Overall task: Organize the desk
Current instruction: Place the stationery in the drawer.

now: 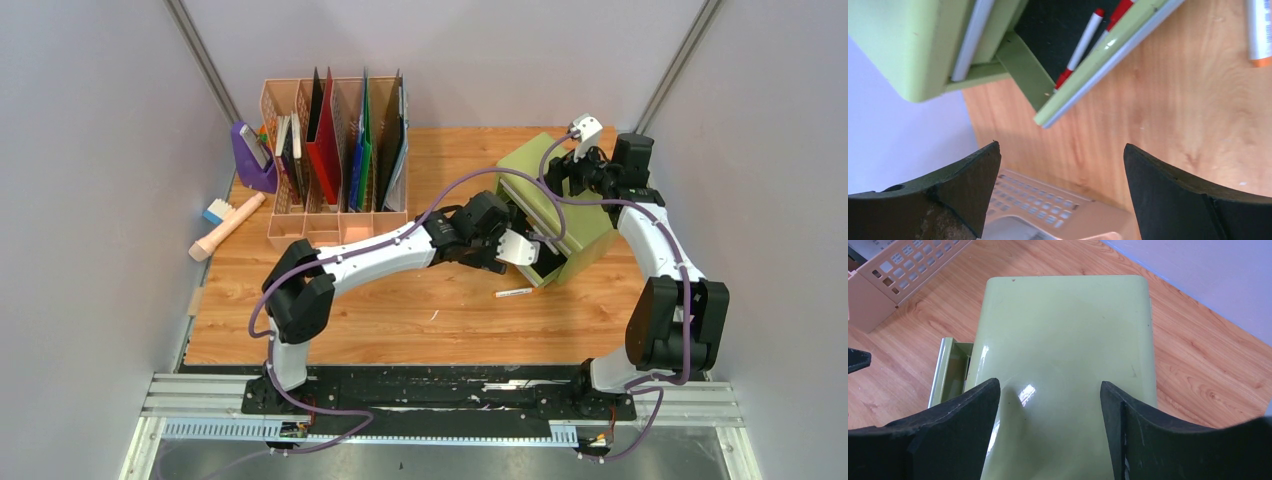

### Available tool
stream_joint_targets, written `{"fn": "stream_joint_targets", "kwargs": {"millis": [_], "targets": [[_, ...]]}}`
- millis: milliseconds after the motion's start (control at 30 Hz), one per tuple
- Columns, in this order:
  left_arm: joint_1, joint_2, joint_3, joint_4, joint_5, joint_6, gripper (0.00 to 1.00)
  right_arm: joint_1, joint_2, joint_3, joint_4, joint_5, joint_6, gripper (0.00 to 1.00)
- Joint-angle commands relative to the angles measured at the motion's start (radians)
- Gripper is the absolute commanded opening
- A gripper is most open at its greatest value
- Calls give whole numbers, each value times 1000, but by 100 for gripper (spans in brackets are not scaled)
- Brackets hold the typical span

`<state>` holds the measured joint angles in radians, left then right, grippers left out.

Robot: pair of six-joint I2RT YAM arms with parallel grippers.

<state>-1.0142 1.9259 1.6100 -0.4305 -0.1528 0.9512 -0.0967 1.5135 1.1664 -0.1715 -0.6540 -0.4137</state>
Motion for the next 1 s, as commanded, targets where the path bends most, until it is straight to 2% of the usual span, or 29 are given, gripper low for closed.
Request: {"fn": "stream_joint_targets", "kwargs": {"millis": [0,333,567,800,967], "targets": [[8,-89,-64,7,59,-247,100,-5,54,-34,-214,49,28,74],[8,-130,-150,21,83,-401,100,-5,48,-31,-215,55,29,74],[8,-124,-195,89,227,-532,100,-5,-32,-16,-215,29,68,74],[8,-68,-177,158,402,-659,100,-43,-169,-6,-201,-24,133,75],[5,-7,-150,186,449,-709,100,-89,-230,-29,-168,-61,167,75]]}}
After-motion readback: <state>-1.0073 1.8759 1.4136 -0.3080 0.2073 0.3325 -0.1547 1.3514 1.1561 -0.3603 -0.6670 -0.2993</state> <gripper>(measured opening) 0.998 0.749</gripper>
